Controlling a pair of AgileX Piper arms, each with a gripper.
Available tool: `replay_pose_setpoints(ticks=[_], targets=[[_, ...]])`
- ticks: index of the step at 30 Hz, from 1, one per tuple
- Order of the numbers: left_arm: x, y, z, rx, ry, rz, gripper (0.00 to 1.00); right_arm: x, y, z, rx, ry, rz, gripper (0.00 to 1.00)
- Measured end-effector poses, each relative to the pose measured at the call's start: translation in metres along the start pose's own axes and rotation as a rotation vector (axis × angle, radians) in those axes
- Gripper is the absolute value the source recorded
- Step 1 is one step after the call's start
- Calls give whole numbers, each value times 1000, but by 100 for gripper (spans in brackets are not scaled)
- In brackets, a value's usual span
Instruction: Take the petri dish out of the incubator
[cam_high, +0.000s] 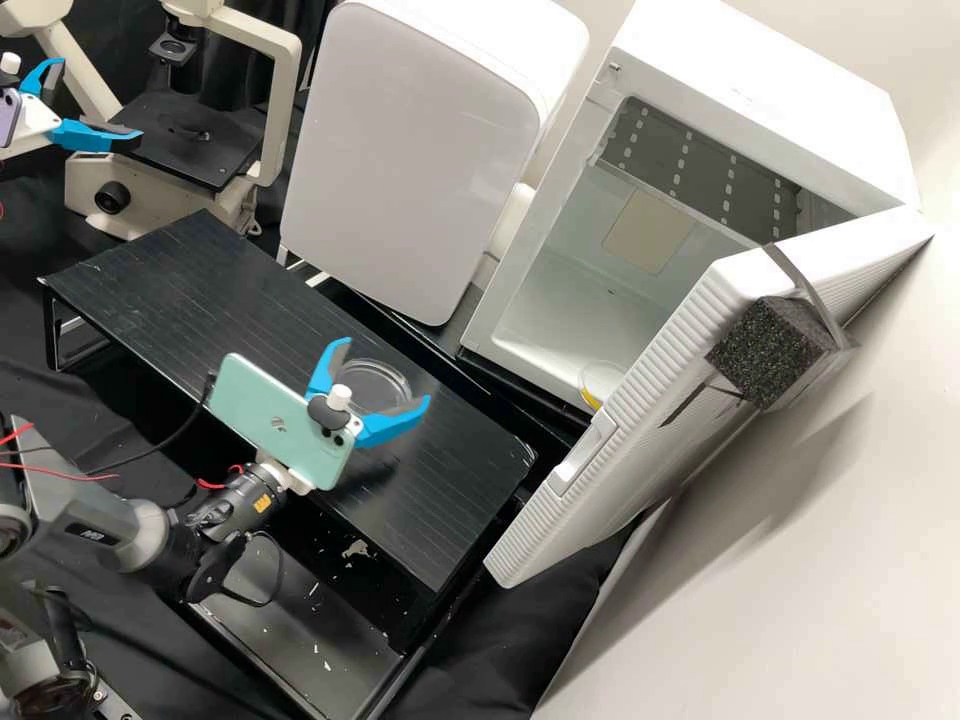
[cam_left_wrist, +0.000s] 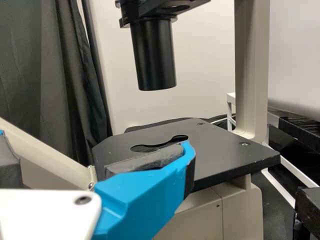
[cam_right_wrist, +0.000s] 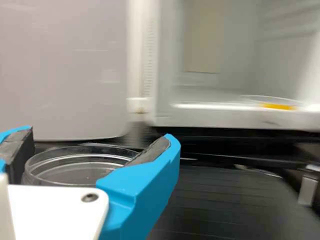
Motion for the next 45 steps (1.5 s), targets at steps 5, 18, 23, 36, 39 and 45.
replay_pose_setpoints(ticks=[5, 18, 23, 36, 39, 45], targets=[[0, 0, 0, 0, 0, 0, 100, 25, 30, 22, 54, -102, 193, 0], [0, 0, 0, 0, 0, 0, 100, 103, 38, 48, 16, -159, 325, 0], [0, 0, 0, 0, 0, 0, 100, 122, 41, 41, -29, -117, 340, 0], [0, 0, 0, 0, 0, 0, 100, 96, 44, 27, -30, -118, 359, 0], [0, 0, 0, 0, 0, 0, 100, 77, 42, 20, 8, -118, 352, 0], [0, 0, 0, 0, 0, 0, 100, 29, 28, -4, 64, -76, 303, 0]])
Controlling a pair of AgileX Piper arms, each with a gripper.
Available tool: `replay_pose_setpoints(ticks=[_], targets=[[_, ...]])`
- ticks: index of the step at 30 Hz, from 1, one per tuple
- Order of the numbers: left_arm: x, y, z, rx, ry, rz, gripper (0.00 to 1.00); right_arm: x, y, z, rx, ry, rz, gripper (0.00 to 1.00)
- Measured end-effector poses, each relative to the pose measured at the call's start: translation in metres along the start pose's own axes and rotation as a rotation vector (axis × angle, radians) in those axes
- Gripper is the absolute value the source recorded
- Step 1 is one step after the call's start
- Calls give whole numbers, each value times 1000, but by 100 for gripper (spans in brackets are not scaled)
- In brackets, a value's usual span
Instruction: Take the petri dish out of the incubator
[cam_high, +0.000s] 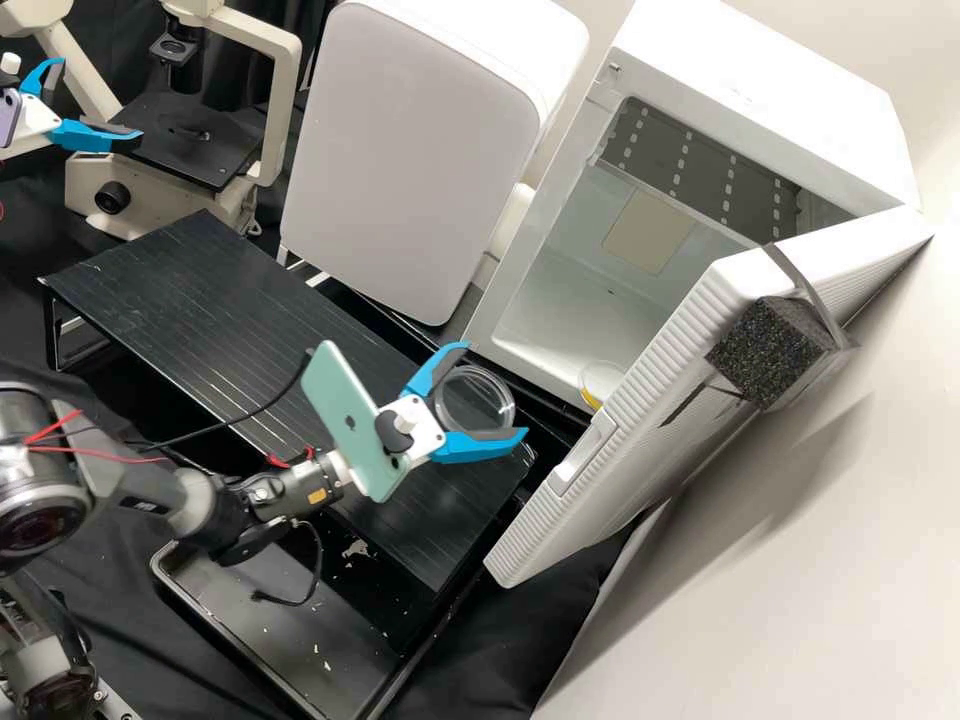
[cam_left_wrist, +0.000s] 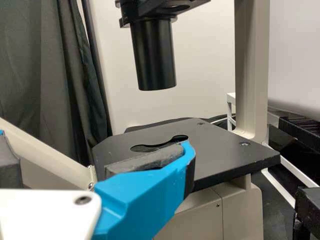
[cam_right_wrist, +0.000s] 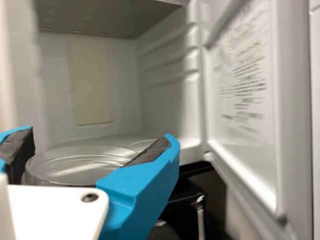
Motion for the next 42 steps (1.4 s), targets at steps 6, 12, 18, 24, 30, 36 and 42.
replay_pose_setpoints(ticks=[6, 12, 18, 24, 30, 36, 42], targets=[[0, 0, 0, 0, 0, 0, 100, -42, -23, -28, -23, 153, -185, 0], [0, 0, 0, 0, 0, 0, 100, -66, -48, -38, -112, 252, -339, 0], [0, 0, 0, 0, 0, 0, 100, -76, -66, -38, -179, 288, -435, 0], [0, 0, 0, 0, 0, 0, 100, -76, -91, -33, -204, 292, -564, 0], [0, 0, 0, 0, 0, 0, 100, -67, -101, -30, -201, 283, -589, 0], [0, 0, 0, 0, 0, 0, 100, -62, -100, -26, -210, 275, -580, 100], [0, 0, 0, 0, 0, 0, 100, -60, -98, -24, -214, 269, -572, 100]])
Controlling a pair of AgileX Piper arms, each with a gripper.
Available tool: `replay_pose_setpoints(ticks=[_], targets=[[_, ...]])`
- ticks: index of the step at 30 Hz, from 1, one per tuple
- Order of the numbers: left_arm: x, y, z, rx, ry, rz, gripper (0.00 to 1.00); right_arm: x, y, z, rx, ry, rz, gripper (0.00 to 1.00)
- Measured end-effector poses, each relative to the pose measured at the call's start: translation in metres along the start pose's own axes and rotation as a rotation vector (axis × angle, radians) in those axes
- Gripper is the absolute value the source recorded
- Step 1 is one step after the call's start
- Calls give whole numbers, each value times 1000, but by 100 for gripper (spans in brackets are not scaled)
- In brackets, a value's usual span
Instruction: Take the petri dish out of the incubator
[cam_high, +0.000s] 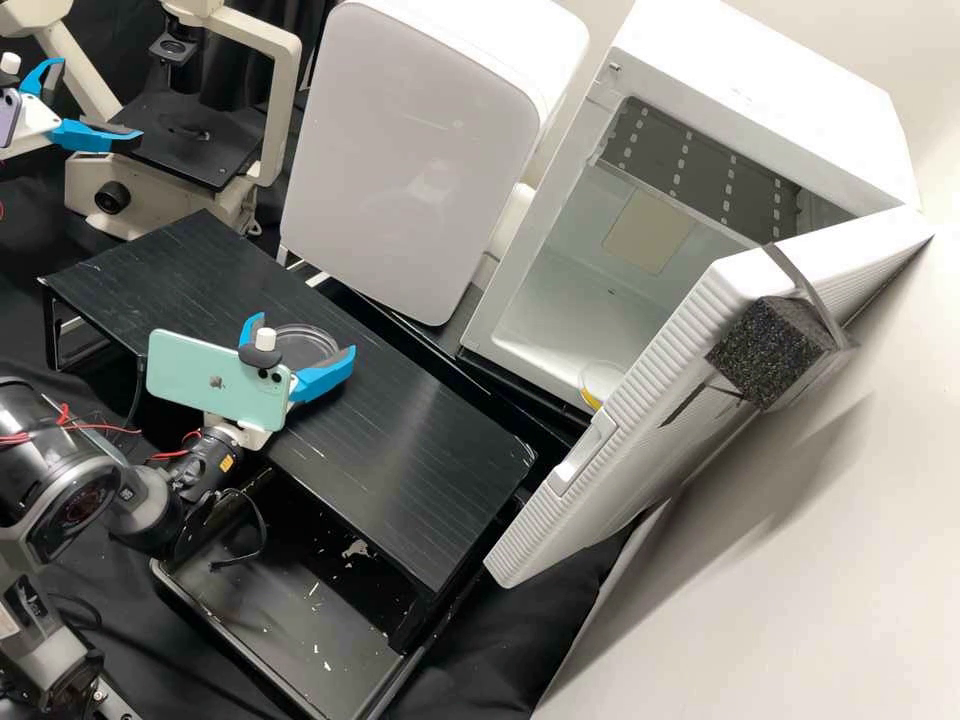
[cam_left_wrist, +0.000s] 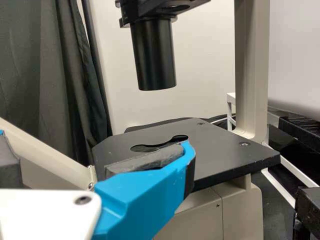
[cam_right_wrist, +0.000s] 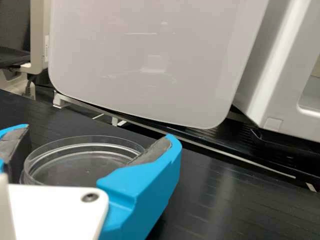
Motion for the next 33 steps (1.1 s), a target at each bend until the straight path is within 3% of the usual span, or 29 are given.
replay_pose_setpoints(ticks=[8, 13, 17, 19, 23, 28, 33], targets=[[0, 0, 0, 0, 0, 0, 100, -6, 10, -2, -17, 6, 43, 100], [0, 0, 0, 0, 0, 0, 100, -19, 21, -4, -45, 14, 89, 100], [0, 0, 0, 0, 0, 0, 100, -32, 39, 1, 8, -16, 187, 100], [0, 0, 0, 0, 0, 0, 100, -33, 49, 10, 29, -60, 233, 100], [0, 0, 0, 0, 0, 0, 100, -21, 71, 38, 32, -154, 305, 100], [0, 0, 0, 0, 0, 0, 100, 6, 102, 96, 60, -307, 424, 100], [0, 0, 0, 0, 0, 0, 100, 23, 125, 136, 71, -380, 524, 100]])
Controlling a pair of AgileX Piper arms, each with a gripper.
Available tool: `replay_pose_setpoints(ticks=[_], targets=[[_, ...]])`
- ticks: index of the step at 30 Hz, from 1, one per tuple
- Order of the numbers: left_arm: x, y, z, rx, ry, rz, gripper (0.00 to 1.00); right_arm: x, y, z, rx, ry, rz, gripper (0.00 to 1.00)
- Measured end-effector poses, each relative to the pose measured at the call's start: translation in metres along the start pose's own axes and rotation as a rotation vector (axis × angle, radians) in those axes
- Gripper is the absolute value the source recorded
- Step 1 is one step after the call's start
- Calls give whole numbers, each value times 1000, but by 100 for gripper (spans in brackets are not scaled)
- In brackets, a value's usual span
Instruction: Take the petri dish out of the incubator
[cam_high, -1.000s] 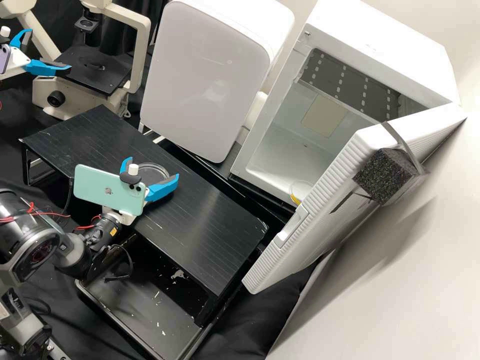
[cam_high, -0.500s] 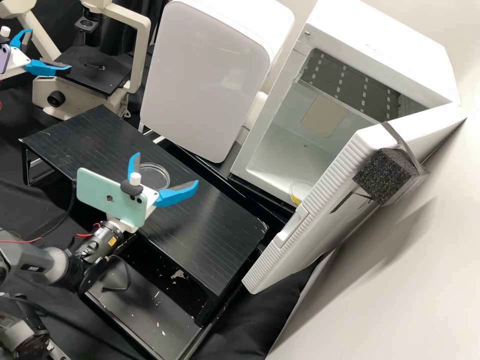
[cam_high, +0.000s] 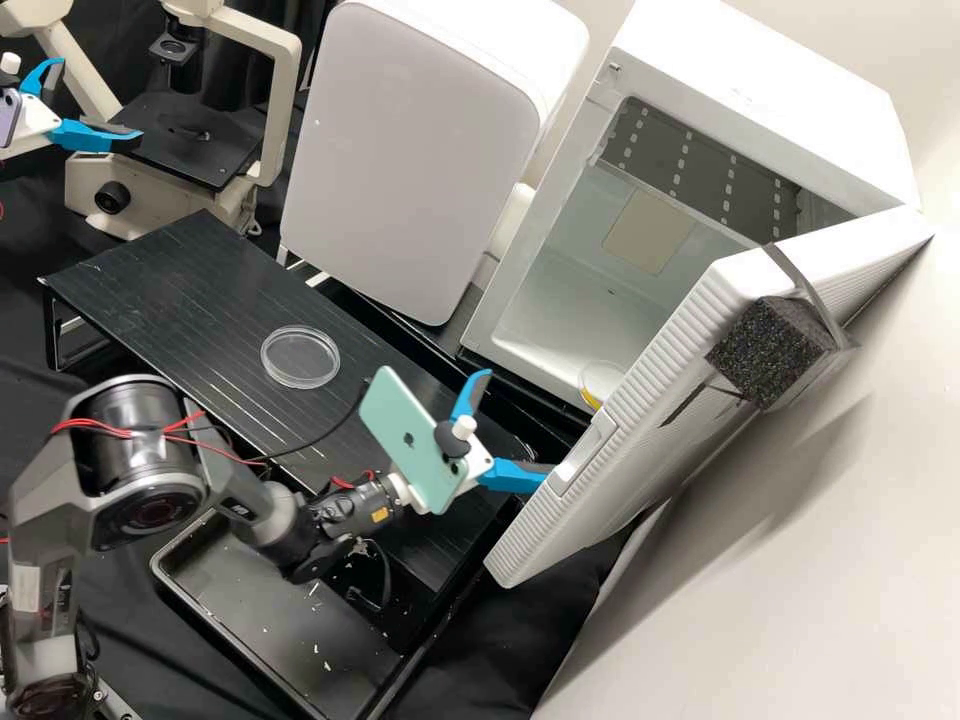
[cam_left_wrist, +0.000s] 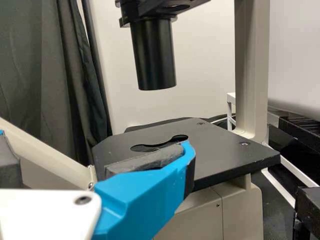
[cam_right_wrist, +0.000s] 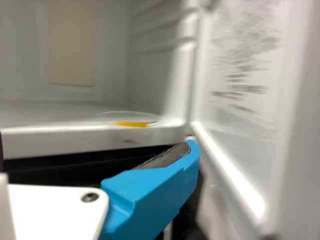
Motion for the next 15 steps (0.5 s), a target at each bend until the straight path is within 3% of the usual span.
replay_pose_setpoints(ticks=[7, 10, 15], targets=[[0, 0, 0, 0, 0, 0, 100, 40, 7, 8, 15, 37, 63, 100], [0, 0, 0, 0, 0, 0, 100, 48, 12, 6, 33, 57, 86, 100], [0, 0, 0, 0, 0, 0, 100, 55, 16, 1, 33, 83, 104, 100]])
